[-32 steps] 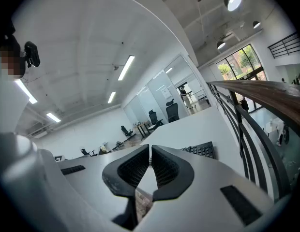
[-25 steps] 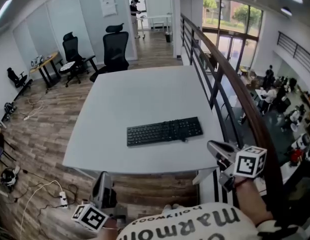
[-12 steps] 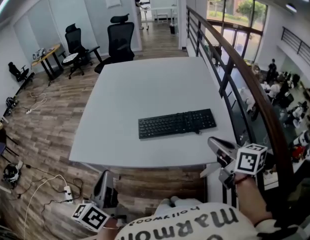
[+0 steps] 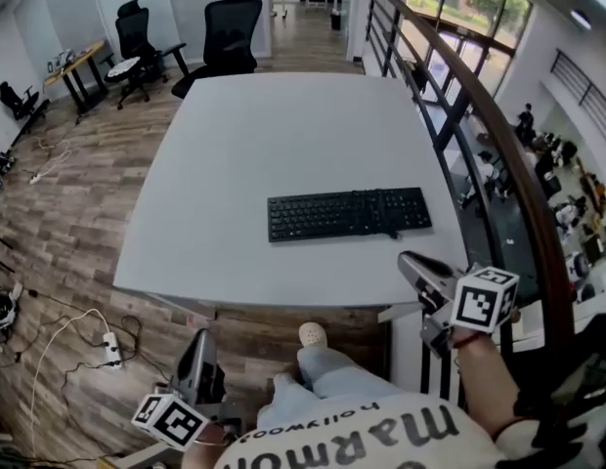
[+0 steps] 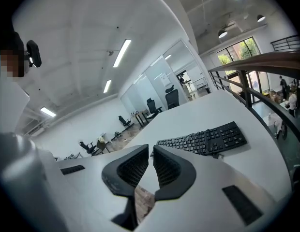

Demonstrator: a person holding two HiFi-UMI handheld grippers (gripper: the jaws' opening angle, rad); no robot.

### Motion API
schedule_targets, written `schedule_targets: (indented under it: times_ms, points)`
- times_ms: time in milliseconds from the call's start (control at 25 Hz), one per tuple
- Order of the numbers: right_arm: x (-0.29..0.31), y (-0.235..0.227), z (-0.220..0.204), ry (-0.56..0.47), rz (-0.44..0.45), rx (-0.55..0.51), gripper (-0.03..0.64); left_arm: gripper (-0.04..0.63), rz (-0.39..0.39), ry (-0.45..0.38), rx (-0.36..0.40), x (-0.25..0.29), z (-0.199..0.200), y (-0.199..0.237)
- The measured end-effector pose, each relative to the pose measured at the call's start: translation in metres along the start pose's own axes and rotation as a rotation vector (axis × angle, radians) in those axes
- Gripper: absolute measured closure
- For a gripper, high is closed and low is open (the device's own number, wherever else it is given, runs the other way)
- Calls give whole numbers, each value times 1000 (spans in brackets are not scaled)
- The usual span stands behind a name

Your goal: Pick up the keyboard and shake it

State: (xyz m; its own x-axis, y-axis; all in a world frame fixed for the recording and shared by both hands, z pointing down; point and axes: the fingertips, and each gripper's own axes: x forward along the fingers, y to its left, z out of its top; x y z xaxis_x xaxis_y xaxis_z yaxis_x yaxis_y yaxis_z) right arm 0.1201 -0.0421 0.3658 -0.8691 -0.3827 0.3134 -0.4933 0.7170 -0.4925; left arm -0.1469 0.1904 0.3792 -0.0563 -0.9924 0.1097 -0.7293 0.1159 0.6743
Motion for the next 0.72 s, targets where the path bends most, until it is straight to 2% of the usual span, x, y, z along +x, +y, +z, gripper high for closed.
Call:
schedule_targets:
  times_ms: [320,520,720]
  points:
    - [80,6,10,71,109,-6,568,592,70,7,6,22,26,27]
    - [136,-4,31,88,219,-14,568,592,135,-6,-3,65,43,54]
    - [173,-5,37,106,255,-16,568,592,160,32,-4,92,45,74]
